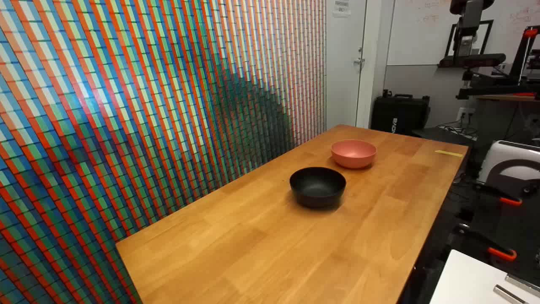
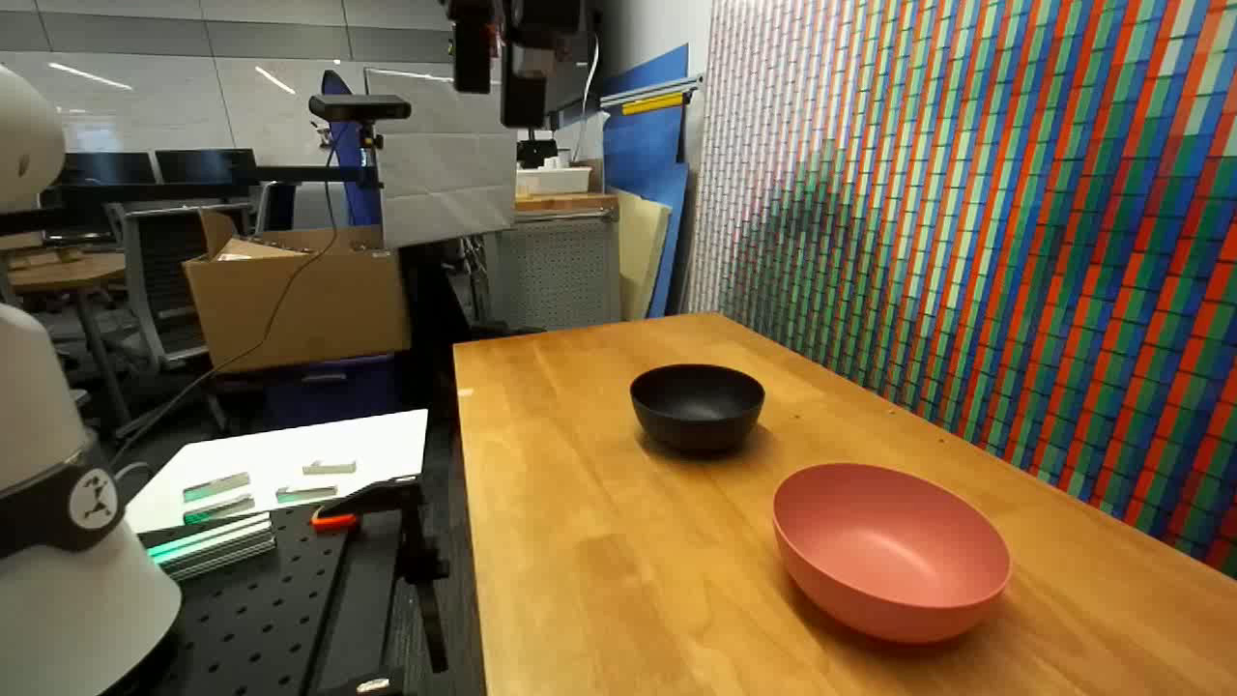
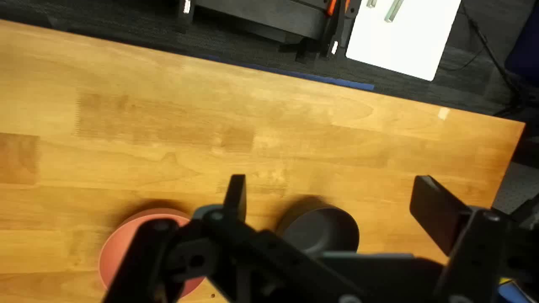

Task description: Put the pink bowl on top of the black bowl

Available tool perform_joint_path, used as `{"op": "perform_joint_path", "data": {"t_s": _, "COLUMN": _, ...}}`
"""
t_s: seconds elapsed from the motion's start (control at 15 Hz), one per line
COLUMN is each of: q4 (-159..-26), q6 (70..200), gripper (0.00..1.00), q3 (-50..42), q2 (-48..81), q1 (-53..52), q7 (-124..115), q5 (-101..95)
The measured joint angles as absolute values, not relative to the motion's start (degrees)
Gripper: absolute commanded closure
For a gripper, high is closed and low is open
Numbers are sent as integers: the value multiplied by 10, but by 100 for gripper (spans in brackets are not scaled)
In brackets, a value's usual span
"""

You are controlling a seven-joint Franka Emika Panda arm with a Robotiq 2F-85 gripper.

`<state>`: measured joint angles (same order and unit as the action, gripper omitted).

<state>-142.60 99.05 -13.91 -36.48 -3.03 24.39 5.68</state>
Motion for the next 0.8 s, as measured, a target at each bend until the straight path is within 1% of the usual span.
{"op": "perform_joint_path", "data": {"t_s": 0.47, "q4": -1422, "q6": 992, "gripper": 0, "q3": -136, "q2": -366, "q1": -29, "q7": 244, "q5": 55}}
{"op": "perform_joint_path", "data": {"t_s": 0.8, "q4": -1411, "q6": 1106, "gripper": 0, "q3": -70, "q2": -358, "q1": -31, "q7": 237, "q5": 21}}
